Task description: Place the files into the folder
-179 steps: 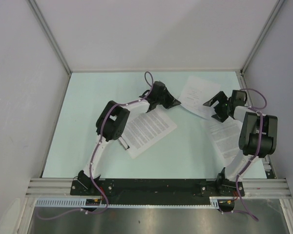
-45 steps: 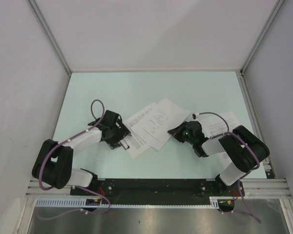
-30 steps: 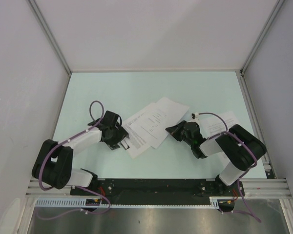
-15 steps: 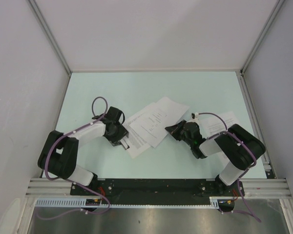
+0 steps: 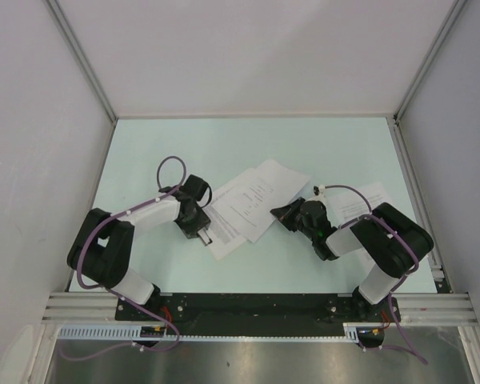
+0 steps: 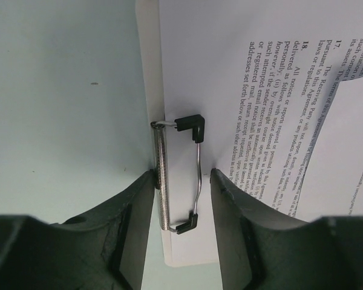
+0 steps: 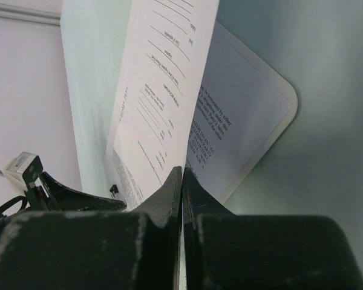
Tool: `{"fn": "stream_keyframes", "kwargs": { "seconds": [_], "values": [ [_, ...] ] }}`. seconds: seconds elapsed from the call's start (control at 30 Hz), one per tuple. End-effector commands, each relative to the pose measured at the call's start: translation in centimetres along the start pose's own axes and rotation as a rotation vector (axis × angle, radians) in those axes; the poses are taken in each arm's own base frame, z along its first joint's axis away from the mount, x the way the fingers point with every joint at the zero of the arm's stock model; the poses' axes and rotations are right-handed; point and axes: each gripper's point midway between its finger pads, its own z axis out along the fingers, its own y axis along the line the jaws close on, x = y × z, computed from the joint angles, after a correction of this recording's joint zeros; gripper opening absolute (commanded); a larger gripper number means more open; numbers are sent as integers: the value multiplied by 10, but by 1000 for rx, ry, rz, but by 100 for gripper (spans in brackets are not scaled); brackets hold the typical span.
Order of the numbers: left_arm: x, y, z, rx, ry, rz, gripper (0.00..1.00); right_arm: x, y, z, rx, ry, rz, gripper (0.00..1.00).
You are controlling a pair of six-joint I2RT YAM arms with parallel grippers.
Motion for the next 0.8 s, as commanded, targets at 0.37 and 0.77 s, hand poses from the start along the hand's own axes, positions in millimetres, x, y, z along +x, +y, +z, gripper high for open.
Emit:
{"fn": "stream_keyframes", "kwargs": {
  "seconds": [0.37, 0.77],
  "values": [
    [11, 33, 30, -112, -7, 46, 28, -9, 17, 9, -65, -37, 35, 0],
    [18, 32, 24, -51, 15, 50, 0, 7, 38, 19, -101, -50, 40, 0]
  ]
}}
